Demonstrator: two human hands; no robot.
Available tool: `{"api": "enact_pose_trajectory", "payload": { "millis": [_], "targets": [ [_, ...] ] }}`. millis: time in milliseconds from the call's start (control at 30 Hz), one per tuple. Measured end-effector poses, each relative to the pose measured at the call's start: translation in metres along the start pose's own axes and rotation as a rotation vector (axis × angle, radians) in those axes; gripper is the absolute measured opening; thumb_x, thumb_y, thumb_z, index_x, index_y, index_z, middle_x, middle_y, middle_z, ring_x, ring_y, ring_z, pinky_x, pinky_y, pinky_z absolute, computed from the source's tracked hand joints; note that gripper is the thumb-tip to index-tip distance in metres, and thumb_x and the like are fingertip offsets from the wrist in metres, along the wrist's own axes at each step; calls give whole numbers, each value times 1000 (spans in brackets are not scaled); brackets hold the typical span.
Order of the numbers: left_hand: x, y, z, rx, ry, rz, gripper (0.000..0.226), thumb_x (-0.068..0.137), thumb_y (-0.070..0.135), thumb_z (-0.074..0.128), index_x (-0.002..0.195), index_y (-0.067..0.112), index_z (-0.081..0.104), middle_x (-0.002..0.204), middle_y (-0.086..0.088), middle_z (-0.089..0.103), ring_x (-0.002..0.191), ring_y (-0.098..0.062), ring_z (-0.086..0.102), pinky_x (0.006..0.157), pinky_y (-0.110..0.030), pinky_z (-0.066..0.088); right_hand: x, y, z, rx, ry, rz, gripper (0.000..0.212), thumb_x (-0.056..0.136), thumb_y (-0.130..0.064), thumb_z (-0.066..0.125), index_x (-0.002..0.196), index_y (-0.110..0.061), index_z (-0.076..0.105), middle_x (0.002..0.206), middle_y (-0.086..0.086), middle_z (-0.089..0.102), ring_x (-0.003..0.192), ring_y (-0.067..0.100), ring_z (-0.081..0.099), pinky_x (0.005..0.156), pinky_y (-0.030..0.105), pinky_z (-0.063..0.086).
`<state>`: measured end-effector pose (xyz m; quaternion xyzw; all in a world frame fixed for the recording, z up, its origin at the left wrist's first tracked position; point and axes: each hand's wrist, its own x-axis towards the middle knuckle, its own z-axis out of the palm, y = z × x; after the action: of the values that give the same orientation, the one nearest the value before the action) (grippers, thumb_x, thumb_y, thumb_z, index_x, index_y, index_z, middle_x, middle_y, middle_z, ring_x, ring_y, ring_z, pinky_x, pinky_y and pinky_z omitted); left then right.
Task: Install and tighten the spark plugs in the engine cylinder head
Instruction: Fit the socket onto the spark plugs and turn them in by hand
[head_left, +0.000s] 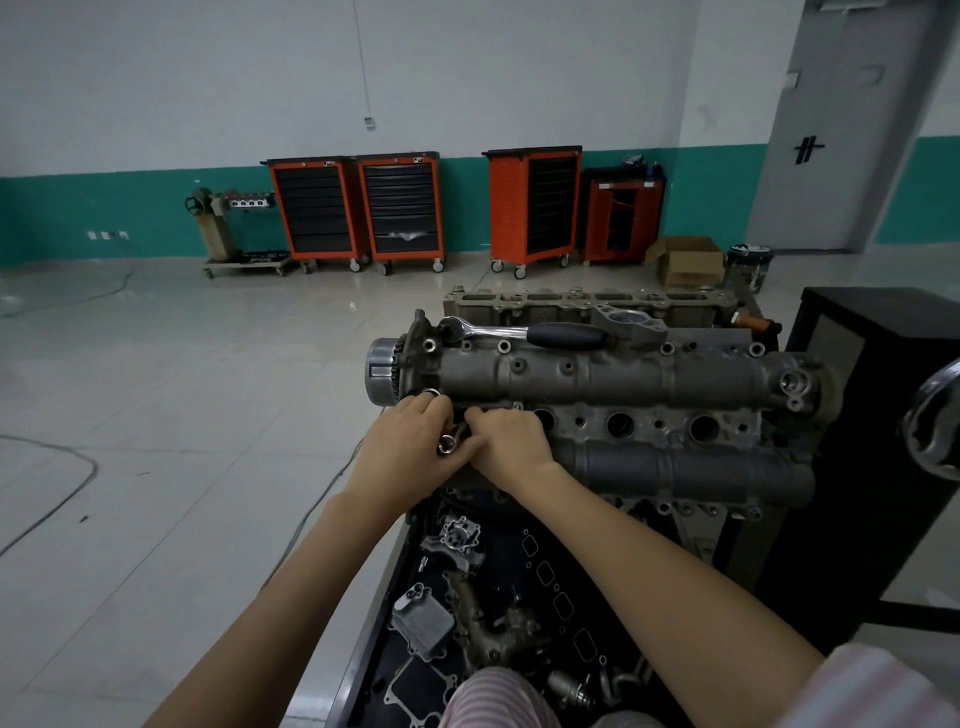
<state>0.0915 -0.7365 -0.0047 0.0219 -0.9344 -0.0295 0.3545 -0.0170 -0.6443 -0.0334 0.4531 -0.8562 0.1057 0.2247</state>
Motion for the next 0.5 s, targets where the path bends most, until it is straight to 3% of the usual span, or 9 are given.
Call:
{"api": "enact_pose_trajectory", "payload": {
  "millis": [233,500],
  "targets": [
    [-3,-1,3,-6,-28,-79,38,87,37,61,63,15,42,60,-1,48,55,-18,43,51,-25,27,-3,-1,2,44,61,41,24,91,-23,42,93,-7,59,90,13,67,82,34,63,57,30,30],
    [-1,1,-2,-147,-125,3,29,84,14,62,74,13,34,73,0,42,65,-18,38,58,-26,26,-3,-1,1,15,55,78,27,86,-30,47,96,-6,54,89,14,67,81,33,63,55,30,28]
  ]
}}
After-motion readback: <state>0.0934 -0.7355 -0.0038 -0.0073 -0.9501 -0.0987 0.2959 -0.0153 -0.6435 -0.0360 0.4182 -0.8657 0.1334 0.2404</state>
